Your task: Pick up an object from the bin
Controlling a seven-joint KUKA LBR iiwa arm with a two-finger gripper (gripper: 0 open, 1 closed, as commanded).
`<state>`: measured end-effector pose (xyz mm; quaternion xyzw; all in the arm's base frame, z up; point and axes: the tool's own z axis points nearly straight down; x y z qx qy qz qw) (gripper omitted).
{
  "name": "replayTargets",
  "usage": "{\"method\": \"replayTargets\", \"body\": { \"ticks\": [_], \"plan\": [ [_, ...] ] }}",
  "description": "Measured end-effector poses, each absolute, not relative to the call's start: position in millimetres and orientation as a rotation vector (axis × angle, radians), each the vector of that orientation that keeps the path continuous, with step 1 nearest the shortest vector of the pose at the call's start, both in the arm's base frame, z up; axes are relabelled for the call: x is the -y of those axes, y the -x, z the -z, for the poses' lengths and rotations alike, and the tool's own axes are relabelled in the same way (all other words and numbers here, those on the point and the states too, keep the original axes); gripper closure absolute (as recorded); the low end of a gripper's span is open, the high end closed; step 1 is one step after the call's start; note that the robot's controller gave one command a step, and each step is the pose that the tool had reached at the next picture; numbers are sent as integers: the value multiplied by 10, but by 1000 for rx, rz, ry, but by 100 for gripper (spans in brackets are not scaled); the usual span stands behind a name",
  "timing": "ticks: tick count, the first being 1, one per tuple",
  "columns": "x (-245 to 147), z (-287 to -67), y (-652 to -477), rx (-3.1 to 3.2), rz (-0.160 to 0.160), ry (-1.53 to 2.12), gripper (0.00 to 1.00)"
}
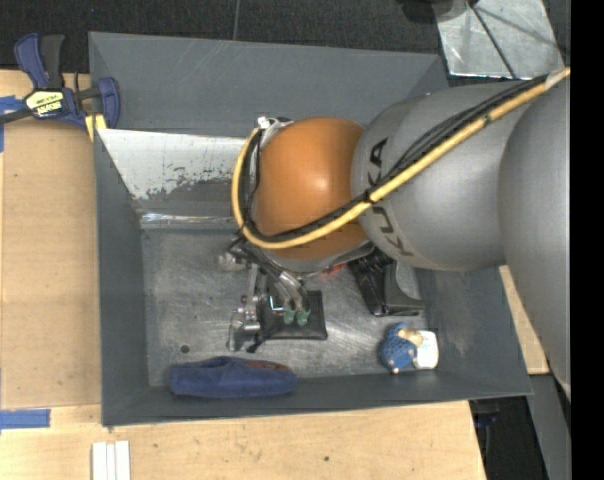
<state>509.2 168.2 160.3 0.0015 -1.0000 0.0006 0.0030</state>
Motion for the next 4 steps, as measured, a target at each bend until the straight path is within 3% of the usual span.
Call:
{"method": "replayTargets", "body": {
  "ticks": [1,2,3,4],
  "plan": [
    [-742,-724,-5357,3145,11,-179,0],
    [-706,-1016,-5201,3144,1,-115,0],
    [-508,-1146,-5292,3147,0,-21,0],
    [-488,-731,-5422,3144,2,49,0]
  ]
}}
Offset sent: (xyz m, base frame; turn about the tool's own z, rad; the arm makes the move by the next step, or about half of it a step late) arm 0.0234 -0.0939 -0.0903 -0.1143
